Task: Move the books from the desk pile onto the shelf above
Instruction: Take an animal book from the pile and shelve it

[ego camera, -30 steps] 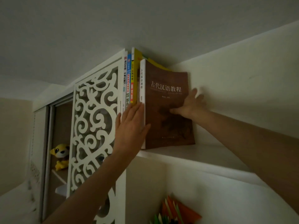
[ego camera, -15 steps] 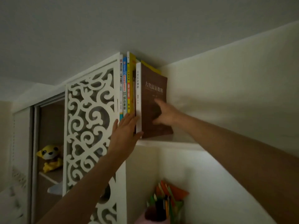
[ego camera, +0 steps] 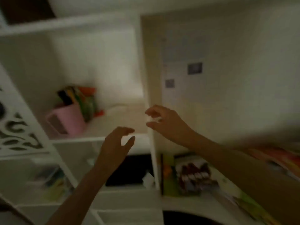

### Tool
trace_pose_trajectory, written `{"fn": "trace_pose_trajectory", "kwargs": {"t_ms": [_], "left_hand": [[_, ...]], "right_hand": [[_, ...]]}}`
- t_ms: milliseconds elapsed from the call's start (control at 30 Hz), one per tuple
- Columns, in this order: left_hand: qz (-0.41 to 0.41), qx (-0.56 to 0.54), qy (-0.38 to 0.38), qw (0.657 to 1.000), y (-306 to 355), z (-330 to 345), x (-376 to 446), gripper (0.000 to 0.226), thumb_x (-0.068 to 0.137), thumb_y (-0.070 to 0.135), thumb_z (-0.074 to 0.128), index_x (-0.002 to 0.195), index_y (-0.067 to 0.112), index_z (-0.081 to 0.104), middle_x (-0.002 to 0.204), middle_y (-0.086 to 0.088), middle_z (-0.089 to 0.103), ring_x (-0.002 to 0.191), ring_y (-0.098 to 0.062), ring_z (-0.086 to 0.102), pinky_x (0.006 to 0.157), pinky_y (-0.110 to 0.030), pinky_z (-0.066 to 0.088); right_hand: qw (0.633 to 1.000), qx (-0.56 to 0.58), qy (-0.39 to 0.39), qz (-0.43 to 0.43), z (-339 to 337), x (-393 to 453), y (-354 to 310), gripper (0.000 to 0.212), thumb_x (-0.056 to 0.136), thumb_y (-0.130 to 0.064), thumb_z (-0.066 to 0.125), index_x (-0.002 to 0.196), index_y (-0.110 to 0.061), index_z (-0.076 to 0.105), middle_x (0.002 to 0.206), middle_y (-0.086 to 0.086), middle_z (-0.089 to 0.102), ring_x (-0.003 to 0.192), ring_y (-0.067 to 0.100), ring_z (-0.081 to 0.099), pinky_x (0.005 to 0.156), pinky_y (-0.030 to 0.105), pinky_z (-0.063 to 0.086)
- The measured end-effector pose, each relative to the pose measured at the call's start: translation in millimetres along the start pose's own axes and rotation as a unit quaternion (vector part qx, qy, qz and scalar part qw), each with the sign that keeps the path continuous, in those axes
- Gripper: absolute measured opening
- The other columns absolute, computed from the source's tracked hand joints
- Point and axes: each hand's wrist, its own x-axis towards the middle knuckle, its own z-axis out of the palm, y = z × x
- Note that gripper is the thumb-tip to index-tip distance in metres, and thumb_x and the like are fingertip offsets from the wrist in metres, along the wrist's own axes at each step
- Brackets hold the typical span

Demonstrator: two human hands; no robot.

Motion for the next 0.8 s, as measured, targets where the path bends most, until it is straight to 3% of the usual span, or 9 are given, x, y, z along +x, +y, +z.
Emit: {"fn": "trace_pose_trajectory", "kwargs": {"t_ms": [100, 200, 300, 433, 500, 567, 633, 733, 800], "left_hand": [[-0.070, -0.041, -0.129, 0.988, -3, 85, -50, 0.016, 0.088, 0.011, 0.062, 0.104, 0.012, 0.065, 0.099, 0.001, 0.060, 0.095, -0.015, 0.057, 0.079, -0.012, 0.036], [-0.107, -0.059, -0.246, 0.961, 7, 158, -82, 0.015, 0.089, 0.005, 0.059, 0.101, 0.000, 0.066, 0.098, -0.014, 0.063, 0.096, -0.027, 0.060, 0.079, -0.027, 0.042], [-0.155, -0.079, -0.340, 0.924, 23, 217, -90, 0.013, 0.092, 0.000, 0.053, 0.080, 0.004, 0.056, 0.075, -0.016, 0.046, 0.068, -0.023, 0.047, 0.060, -0.019, 0.039], [-0.266, -0.113, -0.320, 0.903, 28, 277, -74, 0.026, 0.093, -0.004, 0.049, 0.073, 0.013, 0.050, 0.065, -0.006, 0.039, 0.055, -0.014, 0.034, 0.051, -0.014, 0.032], [-0.318, -0.119, -0.275, 0.900, 22, 300, -68, 0.011, 0.092, -0.002, 0.052, 0.090, 0.004, 0.060, 0.078, -0.009, 0.053, 0.066, -0.018, 0.047, 0.061, -0.020, 0.036], [-0.346, -0.118, -0.212, 0.906, 13, 316, -59, 0.023, 0.090, 0.000, 0.054, 0.110, -0.011, 0.058, 0.102, -0.019, 0.060, 0.088, -0.027, 0.053, 0.076, -0.027, 0.040], [-0.375, -0.119, -0.178, 0.902, 8, 326, -51, 0.034, 0.091, 0.005, 0.056, 0.120, -0.012, 0.053, 0.118, -0.020, 0.057, 0.098, -0.029, 0.053, 0.088, -0.035, 0.042], [-0.427, -0.121, -0.163, 0.881, 0, 339, -41, 0.035, 0.093, 0.009, 0.053, 0.123, -0.009, 0.052, 0.121, -0.024, 0.056, 0.096, -0.038, 0.056, 0.078, -0.034, 0.043], [-0.463, -0.129, -0.147, 0.865, -6, 347, -39, 0.036, 0.093, 0.009, 0.052, 0.125, -0.009, 0.050, 0.126, -0.025, 0.053, 0.107, -0.041, 0.053, 0.080, -0.032, 0.040]], "right_hand": [[0.988, -0.019, -0.033, 0.147, -2, -79, 85, 0.034, 0.090, -0.012, 0.060, 0.123, -0.008, 0.055, 0.124, 0.008, 0.056, 0.109, 0.012, 0.049, 0.078, 0.006, 0.030], [0.963, -0.032, -0.055, 0.260, -13, -152, 155, 0.027, 0.093, -0.014, 0.057, 0.118, -0.005, 0.057, 0.121, 0.012, 0.057, 0.104, 0.017, 0.051, 0.074, 0.013, 0.030], [0.929, -0.027, -0.078, 0.360, -32, -206, 213, 0.029, 0.096, -0.017, 0.052, 0.122, -0.005, 0.054, 0.127, 0.010, 0.053, 0.114, 0.023, 0.050, 0.079, 0.014, 0.031], [0.888, 0.007, -0.057, 0.457, -57, -230, 280, 0.034, 0.094, -0.011, 0.055, 0.127, -0.002, 0.049, 0.130, 0.014, 0.050, 0.119, 0.029, 0.050, 0.090, 0.029, 0.044], [0.880, 0.025, -0.035, 0.472, -63, -224, 305, 0.029, 0.095, -0.008, 0.053, 0.122, 0.001, 0.052, 0.124, 0.019, 0.054, 0.115, 0.034, 0.052, 0.087, 0.030, 0.048], [0.874, 0.041, -0.026, 0.483, -60, -208, 324, 0.028, 0.096, -0.018, 0.053, 0.115, 0.002, 0.054, 0.117, 0.018, 0.056, 0.109, 0.032, 0.054, 0.092, 0.037, 0.047], [0.874, 0.080, -0.011, 0.480, -50, -190, 334, 0.032, 0.096, -0.025, 0.053, 0.108, 0.004, 0.056, 0.106, 0.020, 0.058, 0.094, 0.029, 0.056, 0.084, 0.036, 0.045], [0.870, 0.122, 0.001, 0.478, -28, -162, 347, 0.029, 0.094, -0.029, 0.055, 0.097, -0.001, 0.056, 0.091, 0.013, 0.057, 0.082, 0.024, 0.055, 0.078, 0.038, 0.047], [0.862, 0.131, -0.017, 0.489, -10, -147, 351, 0.026, 0.093, -0.034, 0.056, 0.095, -0.009, 0.054, 0.088, 0.005, 0.054, 0.082, 0.020, 0.054, 0.073, 0.030, 0.048]]}}
